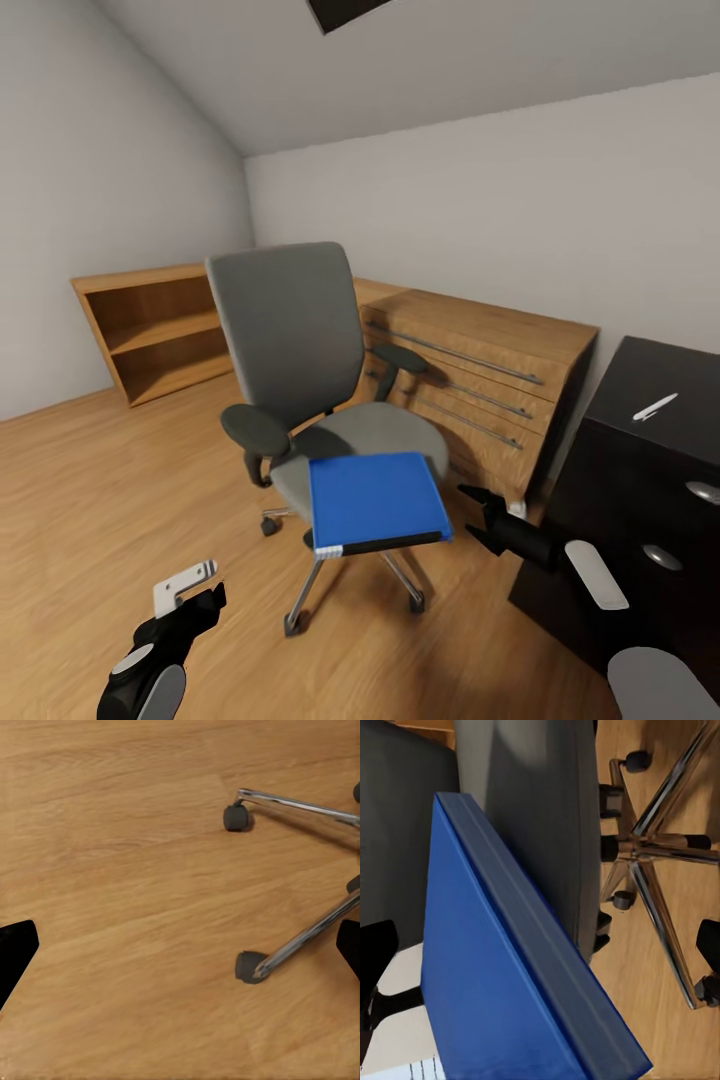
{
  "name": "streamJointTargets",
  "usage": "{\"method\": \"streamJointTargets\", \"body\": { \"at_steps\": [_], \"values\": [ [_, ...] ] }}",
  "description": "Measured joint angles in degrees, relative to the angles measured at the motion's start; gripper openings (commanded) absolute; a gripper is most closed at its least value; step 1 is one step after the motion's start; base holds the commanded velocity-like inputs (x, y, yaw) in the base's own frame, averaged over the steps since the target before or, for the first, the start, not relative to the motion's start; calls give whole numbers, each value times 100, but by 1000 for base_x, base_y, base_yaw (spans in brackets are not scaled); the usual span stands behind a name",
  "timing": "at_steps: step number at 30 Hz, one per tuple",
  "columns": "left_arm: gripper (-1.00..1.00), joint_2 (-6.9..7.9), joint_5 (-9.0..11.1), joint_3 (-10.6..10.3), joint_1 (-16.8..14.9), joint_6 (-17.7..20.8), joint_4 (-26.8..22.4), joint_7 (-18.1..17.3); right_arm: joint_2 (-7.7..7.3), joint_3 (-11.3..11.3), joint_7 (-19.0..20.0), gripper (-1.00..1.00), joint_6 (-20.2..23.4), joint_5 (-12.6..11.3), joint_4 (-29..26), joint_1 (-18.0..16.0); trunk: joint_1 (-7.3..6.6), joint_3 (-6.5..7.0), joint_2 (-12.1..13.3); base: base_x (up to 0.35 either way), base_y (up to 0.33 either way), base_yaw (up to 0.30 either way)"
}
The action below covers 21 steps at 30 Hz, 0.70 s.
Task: In the bedroom, organize the workspace by keeping the computer under the desk, ensuring the monitor is on the desk, placing the keyboard on the desk next to the monitor, placing the mouse on the desk next to the keyboard, moving the folder from the swivel chair onto the desk next to the mouse, stacking the notebook on top of the folder with the pen on top of the notebook, and positioning the swivel chair next to the desk.
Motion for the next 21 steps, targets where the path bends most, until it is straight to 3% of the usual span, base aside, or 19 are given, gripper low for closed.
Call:
{"method": "streamJointTargets", "body": {
  "at_steps": [21],
  "values": [
    [100, 0, 0, 0, 0, 0, 2, 0, 11, 6, 104, 100, -21, 4, 9, 0, -1, 0, 0, -116, 56, 0]
  ]
}}
